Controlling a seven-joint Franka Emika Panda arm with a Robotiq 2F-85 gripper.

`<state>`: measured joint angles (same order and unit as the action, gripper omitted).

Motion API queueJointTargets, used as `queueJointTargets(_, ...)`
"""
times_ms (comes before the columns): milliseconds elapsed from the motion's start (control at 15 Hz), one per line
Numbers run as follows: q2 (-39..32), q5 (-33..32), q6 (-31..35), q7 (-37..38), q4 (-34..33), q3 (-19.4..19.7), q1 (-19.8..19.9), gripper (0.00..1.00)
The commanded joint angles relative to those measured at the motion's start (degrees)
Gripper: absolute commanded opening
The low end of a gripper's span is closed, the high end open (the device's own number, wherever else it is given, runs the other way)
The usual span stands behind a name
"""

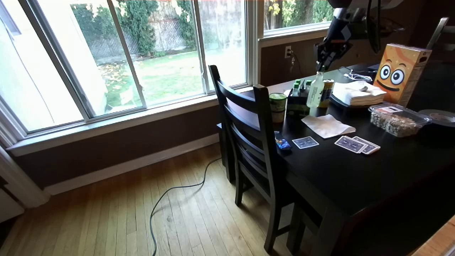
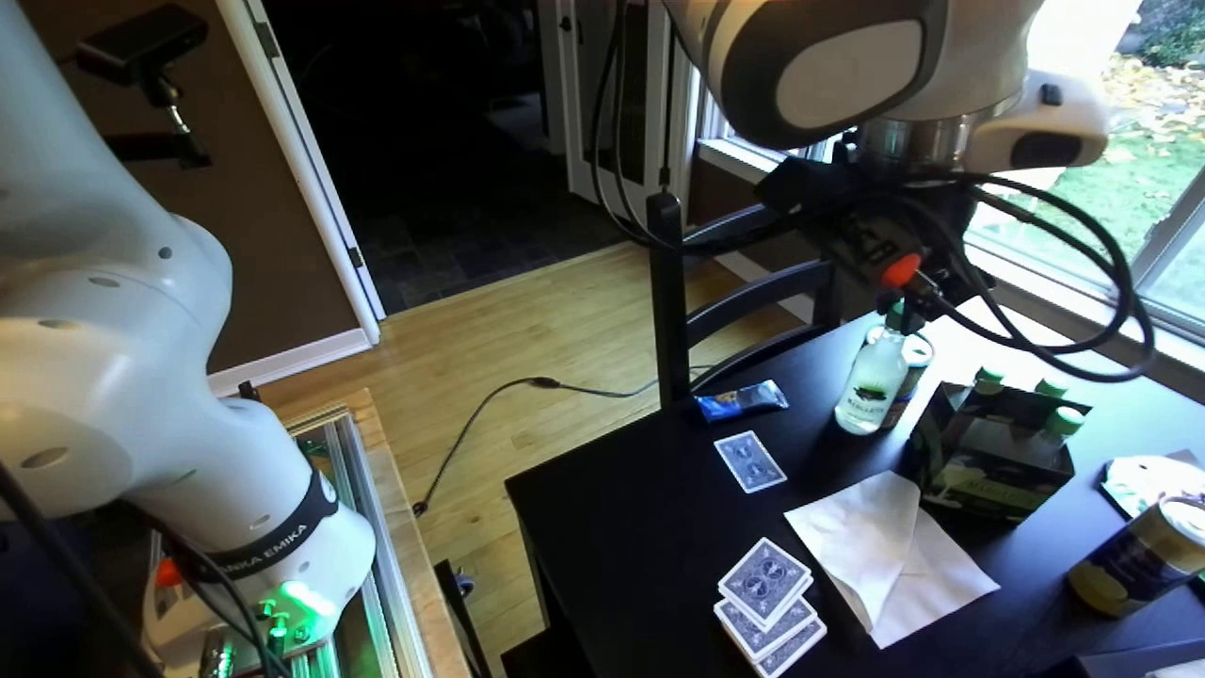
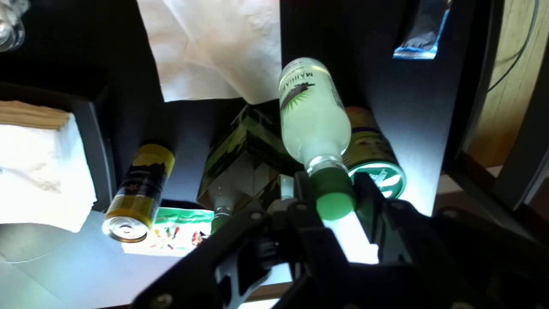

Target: Put a bottle on the cans

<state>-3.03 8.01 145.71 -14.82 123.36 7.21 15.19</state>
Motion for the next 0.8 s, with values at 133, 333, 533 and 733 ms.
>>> queueJointTargets(133,0.75,5.43,3.9,-4.89,3.71,-1.06,-4.29,0.07)
queueJointTargets(333,1.56,3.98,2.38,-3.73,2.64,-1.13,-5.36,0.07)
queueJointTargets(533,1.18,1.36,-1.08,-1.08,-0.69,-0.37,-5.44,0.07)
queueJointTargets(733,-0.36,0.67,-4.89,0.07,-5.45,0.36,-5.16,0.07)
